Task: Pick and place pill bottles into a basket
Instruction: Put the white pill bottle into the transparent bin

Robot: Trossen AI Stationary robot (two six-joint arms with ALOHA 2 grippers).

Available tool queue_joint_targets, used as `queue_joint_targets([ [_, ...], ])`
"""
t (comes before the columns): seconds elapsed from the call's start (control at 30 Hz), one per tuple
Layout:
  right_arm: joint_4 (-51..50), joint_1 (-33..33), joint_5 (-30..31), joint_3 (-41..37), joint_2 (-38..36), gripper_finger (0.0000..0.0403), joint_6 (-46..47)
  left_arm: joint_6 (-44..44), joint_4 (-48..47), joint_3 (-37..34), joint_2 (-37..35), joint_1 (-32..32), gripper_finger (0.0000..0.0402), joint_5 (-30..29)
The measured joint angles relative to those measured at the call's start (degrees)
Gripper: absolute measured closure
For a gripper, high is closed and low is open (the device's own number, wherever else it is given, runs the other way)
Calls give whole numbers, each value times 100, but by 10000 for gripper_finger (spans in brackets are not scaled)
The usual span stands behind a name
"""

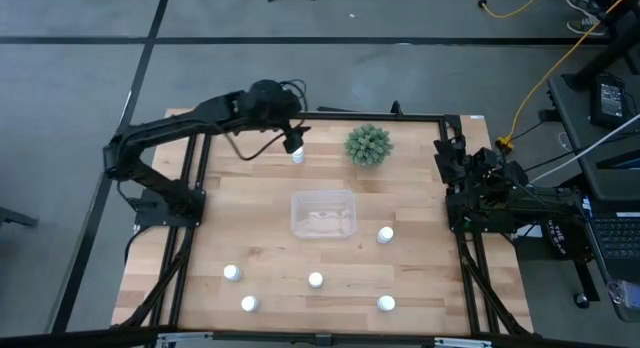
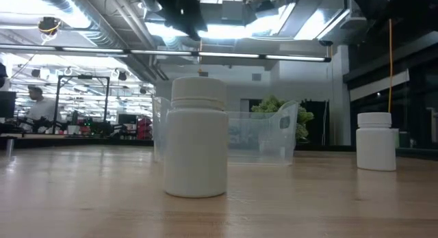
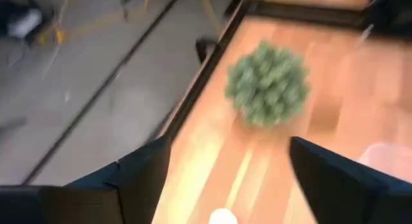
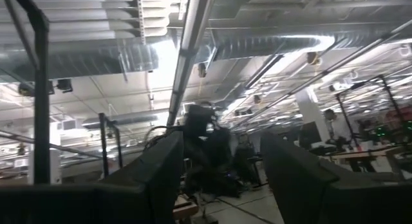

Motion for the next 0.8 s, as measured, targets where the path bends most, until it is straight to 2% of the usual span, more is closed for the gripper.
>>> queue_joint_targets([
  [0.13, -25, 0, -79, 0, 0, 192, -22, -422, -412, 0, 311, 284, 39, 534],
  [0.27, -40, -2, -80, 0, 0, 192, -214, -341, -701, 0, 558, 410, 7, 265],
  [0.4, -81, -4, -76, 0, 0, 192, -465, -347, -1013, -10, 854, 506, 3, -14],
  [0.8, -398, -4, -74, 2, 0, 192, -610, -438, -1131, -28, 2004, 559, 2, 298],
])
